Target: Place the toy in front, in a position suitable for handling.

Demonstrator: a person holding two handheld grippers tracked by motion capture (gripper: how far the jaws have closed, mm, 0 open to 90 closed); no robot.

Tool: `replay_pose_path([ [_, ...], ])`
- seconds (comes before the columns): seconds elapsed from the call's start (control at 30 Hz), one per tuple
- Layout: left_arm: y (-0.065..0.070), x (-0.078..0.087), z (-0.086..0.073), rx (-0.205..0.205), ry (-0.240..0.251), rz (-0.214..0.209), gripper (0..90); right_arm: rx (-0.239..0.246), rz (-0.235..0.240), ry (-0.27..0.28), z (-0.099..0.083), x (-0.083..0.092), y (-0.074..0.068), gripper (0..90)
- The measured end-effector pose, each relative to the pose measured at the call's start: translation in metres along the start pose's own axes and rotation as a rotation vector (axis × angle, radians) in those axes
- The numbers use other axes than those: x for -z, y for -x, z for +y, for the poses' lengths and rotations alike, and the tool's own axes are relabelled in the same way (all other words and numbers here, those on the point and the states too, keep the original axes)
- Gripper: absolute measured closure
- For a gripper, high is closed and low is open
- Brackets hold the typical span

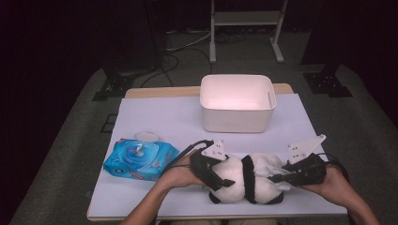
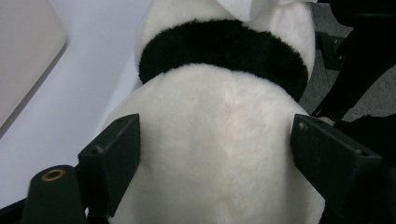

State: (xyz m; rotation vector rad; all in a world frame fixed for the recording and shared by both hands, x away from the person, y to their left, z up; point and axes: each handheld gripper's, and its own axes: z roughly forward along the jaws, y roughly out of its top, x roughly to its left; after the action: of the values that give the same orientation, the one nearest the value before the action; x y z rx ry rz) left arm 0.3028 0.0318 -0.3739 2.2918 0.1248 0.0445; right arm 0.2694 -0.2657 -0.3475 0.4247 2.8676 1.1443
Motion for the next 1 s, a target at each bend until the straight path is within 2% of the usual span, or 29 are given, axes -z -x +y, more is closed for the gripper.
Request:
replay_pose_path([
  [0.2, 0.002, -0.002, 0.001, -0.025, 0.005, 0.006, 17.4, 0.032, -0.004, -0.011, 0.017, 0.0, 0.001, 83.0],
  [0.4, 0.004, -0.002, 0.001, -0.033, -0.001, 0.006, 18.4, 0.062, 0.007, -0.031, 0.036, -0.012, 0.006, 83.0],
  [0.53, 0.004, -0.002, 0.001, -0.038, -0.004, 0.008, 18.5, 0.054, 0.009, -0.039, 0.042, -0.018, 0.014, 83.0],
  [0.63, 0.003, -0.001, 0.001, -0.035, -0.001, 0.006, 19.3, 0.033, -0.003, -0.026, 0.039, -0.014, 0.02, 82.9],
  [0.67, 0.002, -0.001, 0.001, -0.032, 0.002, 0.006, 19.3, 0.006, -0.008, -0.011, 0.032, -0.009, 0.024, 82.8],
  [0.8, 0.001, 0.0, 0.002, -0.028, 0.004, 0.004, 19.2, -0.01, -0.009, 0.005, 0.023, -0.005, 0.026, 82.7],
  [1.0, 0.001, 0.001, 0.003, -0.01, 0.006, 0.002, 18.9, -0.063, -0.011, 0.047, 0.003, 0.007, 0.026, 82.6],
])
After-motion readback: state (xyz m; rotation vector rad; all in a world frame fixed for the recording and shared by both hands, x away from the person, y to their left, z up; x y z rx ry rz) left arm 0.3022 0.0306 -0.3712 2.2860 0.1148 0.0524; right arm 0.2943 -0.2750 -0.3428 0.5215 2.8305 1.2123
